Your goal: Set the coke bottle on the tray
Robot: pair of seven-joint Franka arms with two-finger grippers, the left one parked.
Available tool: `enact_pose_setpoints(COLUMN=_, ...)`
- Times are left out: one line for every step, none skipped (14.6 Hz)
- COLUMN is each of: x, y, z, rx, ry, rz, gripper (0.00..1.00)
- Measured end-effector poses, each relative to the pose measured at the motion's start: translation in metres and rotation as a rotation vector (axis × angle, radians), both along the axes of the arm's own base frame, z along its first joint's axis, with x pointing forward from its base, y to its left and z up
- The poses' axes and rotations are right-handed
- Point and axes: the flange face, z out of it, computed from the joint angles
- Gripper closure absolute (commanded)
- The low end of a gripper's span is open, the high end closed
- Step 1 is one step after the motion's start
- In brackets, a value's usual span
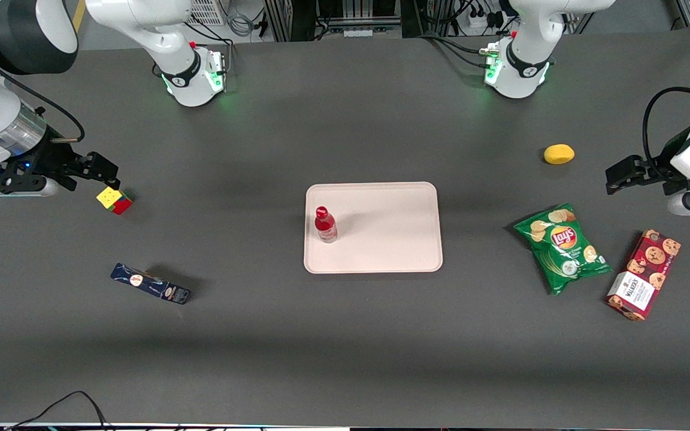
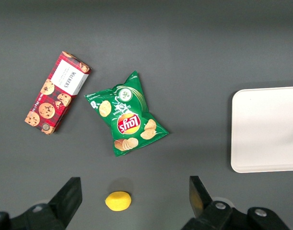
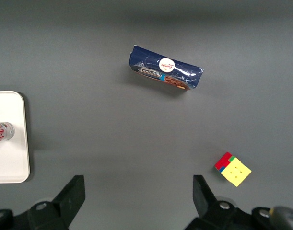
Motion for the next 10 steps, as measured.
enact_pose_setpoints(x=0.0006, y=0.0018, z=-0.0005, rx=-0.003, ry=0.000, rz=0.004, gripper=0.00)
enact_pose_setpoints(x=0.0010, y=0.0028, z=-0.0012, rx=-0.004, ry=0.001, rz=0.007, gripper=0.00)
enact_pose_setpoints(x=0.0014, y=0.0031, z=-0.0022, rx=-0.005, ry=0.003, rz=0.008, gripper=0.00)
enact_pose_setpoints(x=0.0018, y=0.0030, z=-0.0032, rx=-0.005, ry=0.005, rz=0.008, gripper=0.00)
enact_pose_setpoints(x=0.0021, y=0.0030, z=-0.0038, rx=-0.005, ry=0.006, rz=0.008, gripper=0.00)
enact_pose_setpoints(x=0.0023, y=0.0030, z=-0.0041, rx=-0.005, ry=0.007, rz=0.008, gripper=0.00)
enact_pose_setpoints(x=0.0023, y=0.0030, z=-0.0042, rx=-0.005, ry=0.007, rz=0.008, gripper=0.00)
enact_pose_setpoints(x=0.0023, y=0.0030, z=-0.0042, rx=-0.005, ry=0.007, rz=0.008, gripper=0.00)
enact_pose_setpoints(x=0.0024, y=0.0030, z=-0.0043, rx=-0.005, ry=0.007, rz=0.008, gripper=0.00)
enact_pose_setpoints(x=0.0026, y=0.0031, z=-0.0048, rx=-0.005, ry=0.008, rz=0.008, gripper=0.00)
